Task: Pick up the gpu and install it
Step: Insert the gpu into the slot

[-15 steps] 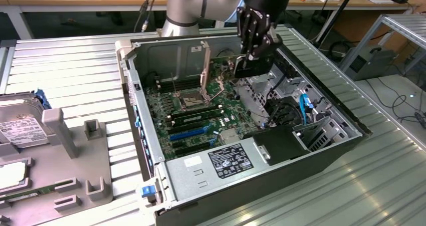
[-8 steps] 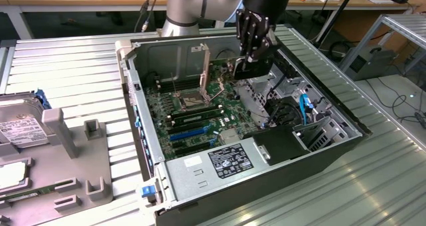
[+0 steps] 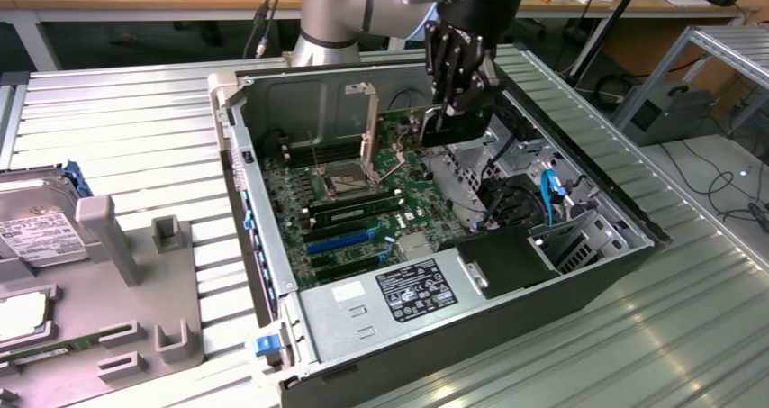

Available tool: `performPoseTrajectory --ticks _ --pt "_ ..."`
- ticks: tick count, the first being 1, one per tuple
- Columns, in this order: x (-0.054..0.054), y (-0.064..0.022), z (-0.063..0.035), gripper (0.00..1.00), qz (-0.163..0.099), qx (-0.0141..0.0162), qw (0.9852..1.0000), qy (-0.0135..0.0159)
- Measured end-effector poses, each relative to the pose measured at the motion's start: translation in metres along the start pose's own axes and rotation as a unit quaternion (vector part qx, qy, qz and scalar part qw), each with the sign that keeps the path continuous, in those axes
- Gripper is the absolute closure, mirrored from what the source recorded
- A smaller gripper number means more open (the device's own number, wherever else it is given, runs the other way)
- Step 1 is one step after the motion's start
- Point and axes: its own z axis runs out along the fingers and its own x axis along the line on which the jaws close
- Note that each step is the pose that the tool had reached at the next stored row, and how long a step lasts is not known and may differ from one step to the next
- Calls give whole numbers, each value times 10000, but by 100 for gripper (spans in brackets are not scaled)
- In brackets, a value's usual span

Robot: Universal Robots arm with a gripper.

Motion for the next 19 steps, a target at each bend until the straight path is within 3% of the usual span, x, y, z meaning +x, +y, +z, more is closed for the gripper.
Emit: performPoseTrajectory --ticks 19 --pt "-2 3 98 73 -32 1 10000 -1"
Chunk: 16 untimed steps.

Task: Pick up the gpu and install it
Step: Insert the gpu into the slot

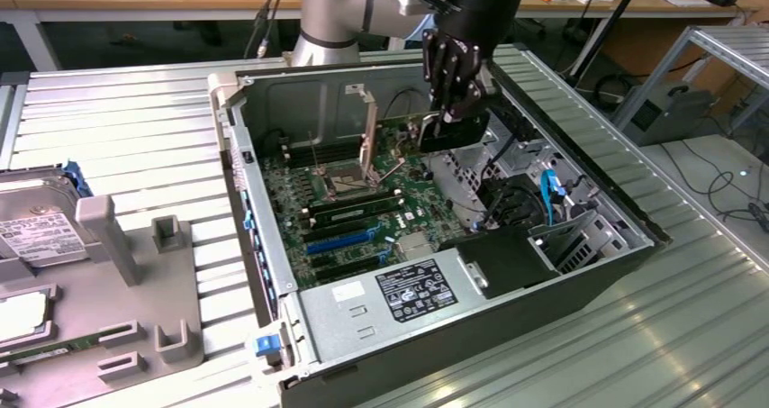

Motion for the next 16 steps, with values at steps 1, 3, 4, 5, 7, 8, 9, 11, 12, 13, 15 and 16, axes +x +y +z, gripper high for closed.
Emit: performPoseTrajectory --ticks 1,3,4,5,7,8,9,11,12,13,15,16 --pt "0 0 3 73 -1 0 10000 0" --pt "0 0 10 73 -4 0 10000 0" --pt "0 0 14 73 -7 0 10000 0" --pt "0 1 19 73 -10 0 10000 0" --pt "-1 1 30 73 -15 0 10000 -1" --pt "-1 1 34 73 -17 1 10000 -1" --pt "-1 1 36 73 -19 1 10000 -1" --pt "-1 1 44 73 -22 1 10000 -1" --pt "-1 1 48 73 -24 1 10000 -1" --pt "-1 2 52 73 -26 1 10000 -1" --pt "-1 2 61 73 -30 1 10000 -1" --pt "-2 2 65 73 -32 1 10000 -1"
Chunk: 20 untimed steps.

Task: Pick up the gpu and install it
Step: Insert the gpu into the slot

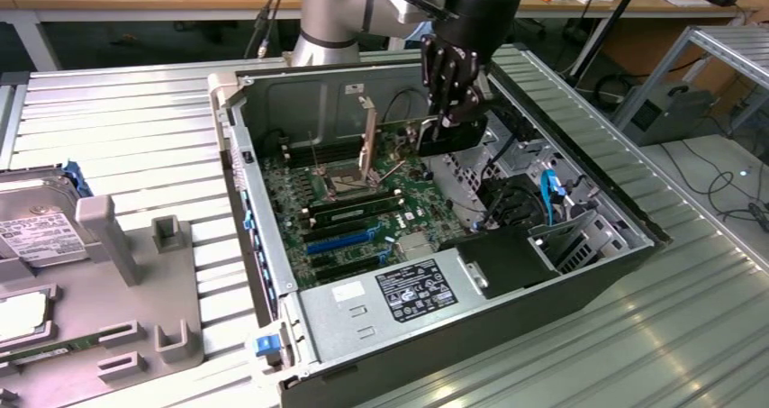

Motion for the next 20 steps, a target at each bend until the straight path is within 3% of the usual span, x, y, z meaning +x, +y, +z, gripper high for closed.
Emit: performPoseTrajectory --ticks 16,20 --pt "-2 5 82 73 -30 1 10000 -1" --pt "-1 47 118 73 -30 1 10000 -1"
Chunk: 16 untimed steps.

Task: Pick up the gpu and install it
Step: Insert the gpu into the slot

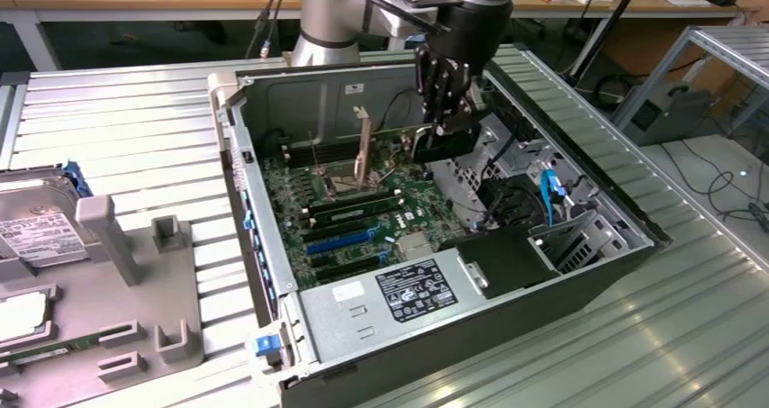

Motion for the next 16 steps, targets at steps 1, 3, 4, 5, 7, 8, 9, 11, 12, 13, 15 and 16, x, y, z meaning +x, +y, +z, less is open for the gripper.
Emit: performPoseTrajectory --ticks 1,3,4,5,7,8,9,11,12,13,15,16 --pt "0 4 8 73 0 0 10000 0" --pt "-1 8 30 73 0 0 10000 0" --pt "-1 8 38 73 0 0 10000 0" --pt "-1 9 44 73 0 0 10000 0" --pt "-1 9 58 73 0 0 10000 0" --pt "-1 10 66 73 0 0 10000 0" --pt "-2 11 77 73 0 0 10000 0" --pt "-2 11 94 73 0 0 10000 0" --pt "-2 12 105 73 0 0 10000 0" --pt "-2 12 110 73 0 0 10000 0" --pt "-2 12 122 73 0 0 10000 0" --pt "-3 13 128 73 0 0 10000 0"
